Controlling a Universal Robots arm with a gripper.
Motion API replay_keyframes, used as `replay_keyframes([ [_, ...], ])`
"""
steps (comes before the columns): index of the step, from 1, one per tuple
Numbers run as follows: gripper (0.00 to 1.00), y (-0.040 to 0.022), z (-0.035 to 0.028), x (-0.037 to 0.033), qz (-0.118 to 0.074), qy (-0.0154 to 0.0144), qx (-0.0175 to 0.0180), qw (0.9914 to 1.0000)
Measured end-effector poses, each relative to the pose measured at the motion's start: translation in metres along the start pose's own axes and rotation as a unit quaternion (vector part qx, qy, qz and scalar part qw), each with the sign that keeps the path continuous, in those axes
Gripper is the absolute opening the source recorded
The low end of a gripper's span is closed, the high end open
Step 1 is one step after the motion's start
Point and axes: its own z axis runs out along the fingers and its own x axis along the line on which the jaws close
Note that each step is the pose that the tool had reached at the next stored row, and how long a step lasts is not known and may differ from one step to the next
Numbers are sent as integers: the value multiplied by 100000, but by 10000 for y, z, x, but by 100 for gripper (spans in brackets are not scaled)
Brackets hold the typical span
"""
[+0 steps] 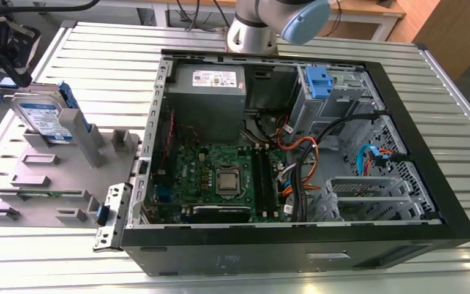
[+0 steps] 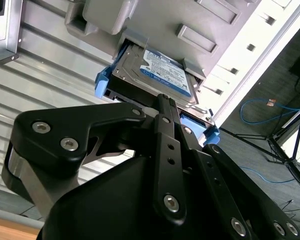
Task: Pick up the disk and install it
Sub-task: 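Reach for the disk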
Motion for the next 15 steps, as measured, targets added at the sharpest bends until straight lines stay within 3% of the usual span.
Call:
replay_keyframes([
  [15,11,48,29,27,-1,-2,0,100000],
])
